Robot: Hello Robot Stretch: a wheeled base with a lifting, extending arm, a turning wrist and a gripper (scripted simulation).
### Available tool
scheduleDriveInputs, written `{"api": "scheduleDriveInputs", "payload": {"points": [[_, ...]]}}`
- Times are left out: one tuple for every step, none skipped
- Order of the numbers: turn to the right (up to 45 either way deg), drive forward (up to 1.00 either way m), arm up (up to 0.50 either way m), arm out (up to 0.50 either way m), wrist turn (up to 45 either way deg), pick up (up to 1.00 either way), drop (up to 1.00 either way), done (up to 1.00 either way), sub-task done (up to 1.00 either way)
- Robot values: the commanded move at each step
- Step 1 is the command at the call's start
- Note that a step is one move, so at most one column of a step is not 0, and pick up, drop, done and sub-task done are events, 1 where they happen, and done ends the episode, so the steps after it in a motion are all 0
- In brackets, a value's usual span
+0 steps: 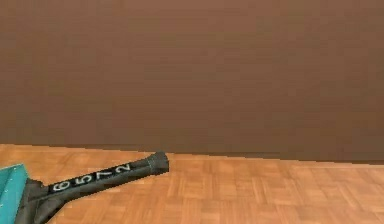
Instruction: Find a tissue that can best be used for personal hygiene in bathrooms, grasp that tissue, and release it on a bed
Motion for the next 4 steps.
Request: {"api": "scheduleDriveInputs", "payload": {"points": [[-45.0, 0.0, 0.0, 0.0, 0.0, 0.0, 0.0, 0.0, 0.0], [-36.0, 0.0, 0.0, 0.0, 0.0, 0.0, 0.0, 0.0, 0.0], [0.0, 0.55, 0.0, 0.0, 0.0, 0.0, 0.0, 0.0, 0.0], [-9.0, 0.0, 0.0, 0.0, 0.0, 0.0, 0.0, 0.0, 0.0]]}}
